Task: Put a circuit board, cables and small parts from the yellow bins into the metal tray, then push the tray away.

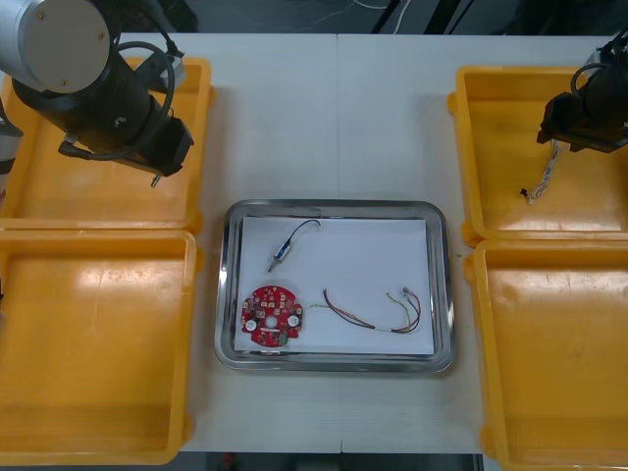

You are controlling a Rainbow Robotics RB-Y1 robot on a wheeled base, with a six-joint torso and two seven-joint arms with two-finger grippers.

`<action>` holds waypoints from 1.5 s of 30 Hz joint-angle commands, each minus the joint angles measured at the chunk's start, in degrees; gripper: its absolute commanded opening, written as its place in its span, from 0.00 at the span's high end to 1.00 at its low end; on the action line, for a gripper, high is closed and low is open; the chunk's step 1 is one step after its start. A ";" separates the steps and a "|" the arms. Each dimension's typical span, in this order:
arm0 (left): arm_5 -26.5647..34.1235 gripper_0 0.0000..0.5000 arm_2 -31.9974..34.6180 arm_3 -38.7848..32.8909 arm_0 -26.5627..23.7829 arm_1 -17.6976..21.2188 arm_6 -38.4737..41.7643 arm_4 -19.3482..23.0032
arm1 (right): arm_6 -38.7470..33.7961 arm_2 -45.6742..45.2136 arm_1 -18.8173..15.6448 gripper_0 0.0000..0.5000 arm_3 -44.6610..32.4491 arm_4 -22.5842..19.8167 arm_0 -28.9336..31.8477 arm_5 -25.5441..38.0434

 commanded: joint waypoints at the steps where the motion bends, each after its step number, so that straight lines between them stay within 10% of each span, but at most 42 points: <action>1: 0.54 1.00 0.49 -1.92 0.52 1.91 1.96 -0.07 | -0.30 1.00 -3.14 0.00 2.93 1.18 -4.22 -2.97; 39: 0.36 1.00 0.93 -2.01 0.52 1.91 2.04 0.81 | 0.14 1.87 -2.26 0.00 16.12 -0.49 -3.96 -12.11; 45: 0.36 1.00 0.93 -2.01 0.52 1.91 2.04 0.81 | 0.75 2.05 -1.56 0.26 16.64 -0.76 -3.43 -12.11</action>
